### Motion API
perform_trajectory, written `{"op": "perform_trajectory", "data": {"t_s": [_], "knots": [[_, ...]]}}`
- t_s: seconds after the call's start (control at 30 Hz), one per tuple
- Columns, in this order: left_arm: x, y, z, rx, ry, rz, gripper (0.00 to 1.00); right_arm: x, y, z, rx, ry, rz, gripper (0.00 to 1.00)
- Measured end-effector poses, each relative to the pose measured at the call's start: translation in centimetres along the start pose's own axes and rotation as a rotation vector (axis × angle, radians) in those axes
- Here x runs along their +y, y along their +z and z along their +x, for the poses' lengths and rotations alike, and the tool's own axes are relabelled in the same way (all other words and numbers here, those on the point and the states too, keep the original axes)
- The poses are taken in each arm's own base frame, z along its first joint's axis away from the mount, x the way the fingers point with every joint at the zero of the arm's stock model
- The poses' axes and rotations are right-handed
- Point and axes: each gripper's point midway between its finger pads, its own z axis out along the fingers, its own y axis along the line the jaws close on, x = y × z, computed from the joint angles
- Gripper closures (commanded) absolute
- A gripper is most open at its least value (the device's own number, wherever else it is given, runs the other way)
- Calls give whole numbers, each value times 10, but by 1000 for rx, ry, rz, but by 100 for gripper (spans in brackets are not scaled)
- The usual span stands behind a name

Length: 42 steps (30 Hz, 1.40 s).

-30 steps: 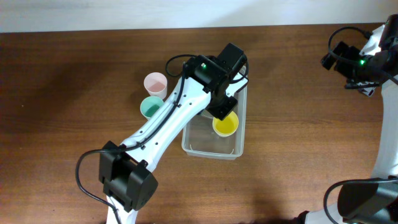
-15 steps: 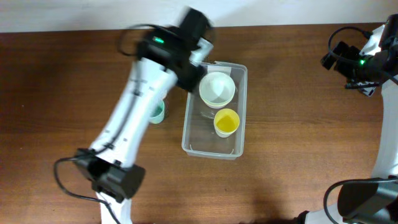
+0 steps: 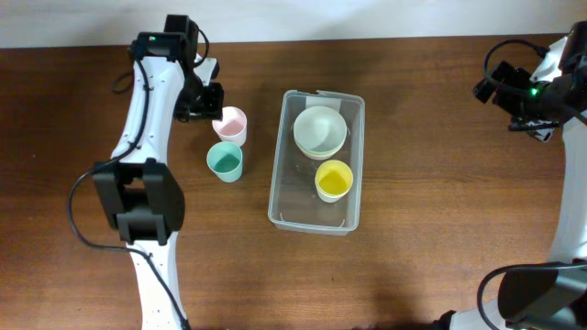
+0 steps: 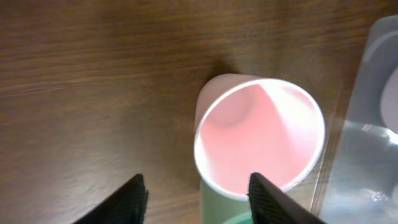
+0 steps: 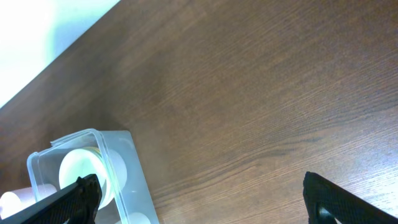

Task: Pack container
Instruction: 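Move the left gripper back to the pink cup and grasp it, then lift the pink cup and place it beside the cream cup in the container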

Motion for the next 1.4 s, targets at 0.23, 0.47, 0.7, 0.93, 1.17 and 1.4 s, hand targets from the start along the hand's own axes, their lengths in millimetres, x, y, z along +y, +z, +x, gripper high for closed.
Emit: {"op": "perform_trajectory", "data": {"t_s": [0.23, 0.47, 0.7, 0.93, 1.17, 1.4], "knots": [[0, 39, 1, 57, -10, 28, 63, 0, 0, 0, 0, 0, 0, 1], [-1, 43, -7, 30, -9, 35, 99, 0, 0, 0, 0, 0, 0, 1], [-3, 21, -10, 18, -8, 29, 99, 0, 0, 0, 0, 0, 0, 1], [-15, -69, -17, -101, 13, 20, 99, 0, 0, 0, 0, 0, 0, 1], [-51, -180, -4, -331, 92, 12, 99, 0, 0, 0, 0, 0, 0, 1], [-93, -266, 35, -516, 188, 34, 99, 0, 0, 0, 0, 0, 0, 1]]}}
